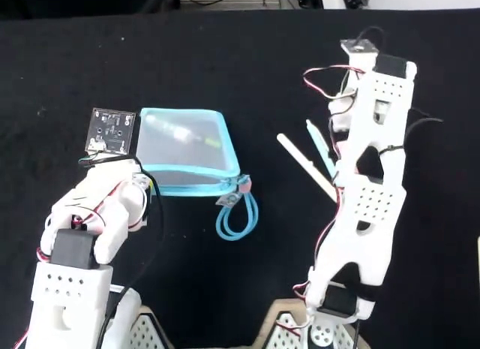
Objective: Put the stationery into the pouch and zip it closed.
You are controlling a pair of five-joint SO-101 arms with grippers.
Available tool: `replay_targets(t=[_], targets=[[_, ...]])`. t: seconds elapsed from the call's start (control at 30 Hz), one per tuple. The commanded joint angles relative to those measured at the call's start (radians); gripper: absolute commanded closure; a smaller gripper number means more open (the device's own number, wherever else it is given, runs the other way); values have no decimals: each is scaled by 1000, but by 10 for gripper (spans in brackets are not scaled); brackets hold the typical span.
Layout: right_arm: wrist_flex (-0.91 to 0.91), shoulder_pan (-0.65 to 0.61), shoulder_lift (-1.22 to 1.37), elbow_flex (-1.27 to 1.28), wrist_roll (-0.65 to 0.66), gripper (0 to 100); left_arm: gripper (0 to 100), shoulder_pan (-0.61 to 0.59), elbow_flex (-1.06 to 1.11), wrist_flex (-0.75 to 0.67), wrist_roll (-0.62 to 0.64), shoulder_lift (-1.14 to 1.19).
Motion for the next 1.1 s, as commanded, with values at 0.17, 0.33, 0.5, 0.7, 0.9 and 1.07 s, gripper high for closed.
replay_targets(t=[0.17, 0.33, 0.5, 0.7, 0.9, 1.07], targets=[[-106, 3, -10, 151, 80, 810, 970, 2, -8, -23, 2, -6], [-176, 6, -10, 243, 80, 811, 970, 2, -8, -23, 2, -6], [-178, 28, -15, 251, 75, 896, 970, 2, -8, -23, 2, -6], [-175, 126, -16, 211, 78, 988, 970, 2, -8, -23, 2, -6], [-152, 287, -16, 105, 72, 987, 970, 2, -8, -23, 2, -6], [-74, 410, -12, 90, 71, 979, 970, 2, -8, -23, 2, -6]])
